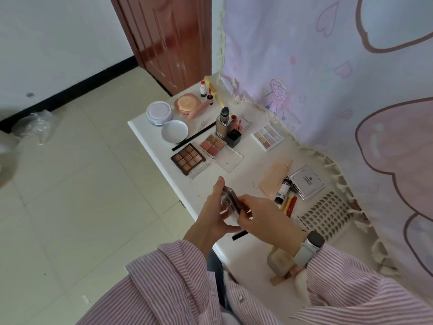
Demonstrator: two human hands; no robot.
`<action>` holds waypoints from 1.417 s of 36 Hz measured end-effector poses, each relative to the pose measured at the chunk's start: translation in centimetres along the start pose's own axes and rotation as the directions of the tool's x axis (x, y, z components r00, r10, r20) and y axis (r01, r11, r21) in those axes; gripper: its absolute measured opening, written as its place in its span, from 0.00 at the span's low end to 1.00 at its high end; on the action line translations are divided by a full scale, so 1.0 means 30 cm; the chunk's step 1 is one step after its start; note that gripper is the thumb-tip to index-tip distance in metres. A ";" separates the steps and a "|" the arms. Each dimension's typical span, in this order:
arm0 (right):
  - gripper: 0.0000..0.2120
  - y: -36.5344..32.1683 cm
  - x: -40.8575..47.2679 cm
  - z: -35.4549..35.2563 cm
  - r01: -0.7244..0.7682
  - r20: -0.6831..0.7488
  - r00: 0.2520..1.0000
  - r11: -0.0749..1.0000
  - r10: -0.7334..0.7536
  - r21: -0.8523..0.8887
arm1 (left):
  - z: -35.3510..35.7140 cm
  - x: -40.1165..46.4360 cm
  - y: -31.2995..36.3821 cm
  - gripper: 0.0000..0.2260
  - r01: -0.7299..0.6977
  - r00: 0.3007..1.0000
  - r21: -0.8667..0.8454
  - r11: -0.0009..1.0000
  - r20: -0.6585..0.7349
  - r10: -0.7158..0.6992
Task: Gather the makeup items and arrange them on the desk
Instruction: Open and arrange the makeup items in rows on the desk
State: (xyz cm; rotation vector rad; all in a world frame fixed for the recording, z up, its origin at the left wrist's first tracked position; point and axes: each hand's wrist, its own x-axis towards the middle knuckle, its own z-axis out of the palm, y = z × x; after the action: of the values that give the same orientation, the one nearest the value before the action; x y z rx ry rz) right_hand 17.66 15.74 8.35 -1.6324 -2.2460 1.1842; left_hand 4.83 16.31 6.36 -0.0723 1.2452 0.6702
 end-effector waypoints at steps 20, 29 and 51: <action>0.09 0.015 0.007 -0.020 -0.065 0.003 0.998 0.997 0.065 0.037 | -0.008 0.003 0.003 0.21 -0.038 0.998 0.037 0.999 0.052 0.036; 0.09 0.056 0.029 -0.050 -0.121 -0.114 0.986 0.993 0.119 -0.008 | -0.059 -0.009 0.002 0.24 0.075 0.986 -0.075 0.994 0.157 -0.062; 0.10 0.021 0.148 0.009 -0.108 -0.143 0.983 0.994 0.112 0.035 | -0.132 0.060 -0.045 0.17 -0.328 0.714 0.853 0.407 -0.058 0.698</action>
State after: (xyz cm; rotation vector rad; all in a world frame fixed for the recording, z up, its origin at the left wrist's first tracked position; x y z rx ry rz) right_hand 16.18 19.43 6.28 -1.7914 -2.0681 1.0754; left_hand 2.43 14.40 2.98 1.0716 1.9335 0.5753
